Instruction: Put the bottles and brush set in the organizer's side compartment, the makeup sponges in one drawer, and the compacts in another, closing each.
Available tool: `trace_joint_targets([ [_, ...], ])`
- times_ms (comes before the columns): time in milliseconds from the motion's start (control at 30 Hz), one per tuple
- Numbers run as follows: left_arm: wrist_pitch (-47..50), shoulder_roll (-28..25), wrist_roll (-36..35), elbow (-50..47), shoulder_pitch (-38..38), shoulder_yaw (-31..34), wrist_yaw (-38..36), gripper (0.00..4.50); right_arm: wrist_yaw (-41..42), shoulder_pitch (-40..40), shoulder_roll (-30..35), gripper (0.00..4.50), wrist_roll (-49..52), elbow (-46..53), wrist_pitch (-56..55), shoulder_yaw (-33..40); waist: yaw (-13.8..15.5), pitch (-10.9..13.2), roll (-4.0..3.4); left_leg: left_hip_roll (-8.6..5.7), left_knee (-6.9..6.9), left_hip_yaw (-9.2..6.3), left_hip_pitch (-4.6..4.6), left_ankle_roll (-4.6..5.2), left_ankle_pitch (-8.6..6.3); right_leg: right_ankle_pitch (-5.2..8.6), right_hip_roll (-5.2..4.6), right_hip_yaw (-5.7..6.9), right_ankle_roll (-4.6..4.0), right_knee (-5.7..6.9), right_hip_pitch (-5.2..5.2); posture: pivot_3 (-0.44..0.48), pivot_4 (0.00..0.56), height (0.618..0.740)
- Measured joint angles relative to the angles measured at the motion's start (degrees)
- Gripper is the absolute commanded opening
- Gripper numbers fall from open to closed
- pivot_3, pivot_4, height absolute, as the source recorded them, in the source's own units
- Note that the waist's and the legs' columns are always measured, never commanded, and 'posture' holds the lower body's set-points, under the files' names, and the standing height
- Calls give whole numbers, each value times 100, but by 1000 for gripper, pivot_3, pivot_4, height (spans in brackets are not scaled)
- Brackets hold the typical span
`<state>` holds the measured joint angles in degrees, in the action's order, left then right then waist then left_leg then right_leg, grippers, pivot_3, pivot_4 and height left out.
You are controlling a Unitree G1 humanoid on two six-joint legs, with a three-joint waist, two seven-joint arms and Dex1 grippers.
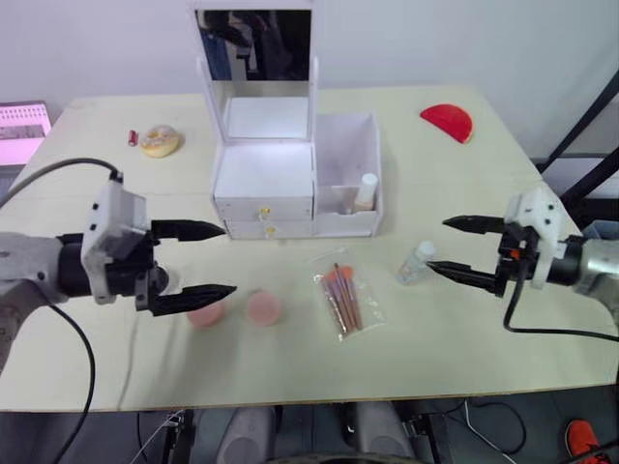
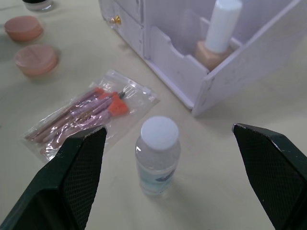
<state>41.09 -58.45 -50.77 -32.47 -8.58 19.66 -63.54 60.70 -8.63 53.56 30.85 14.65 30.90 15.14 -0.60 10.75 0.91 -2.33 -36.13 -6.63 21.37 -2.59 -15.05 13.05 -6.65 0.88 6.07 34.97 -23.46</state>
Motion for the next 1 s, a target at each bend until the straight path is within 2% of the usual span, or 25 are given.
trace_joint_targets([
  [333, 22, 8, -46, -16, -348, -542, 122, 4500, -132, -144, -308, 4434, -72, -287, -125, -282, -8, 0, 0, 4, -2, 0, -4, 1, 1, 0, 9, -2, -1, 7, 0, 0, 150, 739],
  [867, 151, 4, -118, -41, -482, -547, 267, 4500, -181, -329, -383, 4434, -77, -540, -5, -488, -7, 0, 0, 3, -2, 0, -4, 1, 1, 0, 10, -5, -2, 7, 0, 0, 150, 739],
  [967, 222, 3, -120, -41, -500, -547, 275, 4500, -180, -338, -385, 3630, -76, -549, -5, -494, -6, 0, 0, 3, -2, 0, -4, 1, 1, 0, 10, -5, -2, 7, 0, 0, 150, 739],
  [1000, 233, 4, -120, -41, -500, -546, 277, 4500, -179, -340, -385, 3171, -76, -549, -5, -500, -7, 0, 0, 3, -2, 0, -4, 1, 1, 0, 10, -5, -2, 7, 0, 0, 150, 739],
])
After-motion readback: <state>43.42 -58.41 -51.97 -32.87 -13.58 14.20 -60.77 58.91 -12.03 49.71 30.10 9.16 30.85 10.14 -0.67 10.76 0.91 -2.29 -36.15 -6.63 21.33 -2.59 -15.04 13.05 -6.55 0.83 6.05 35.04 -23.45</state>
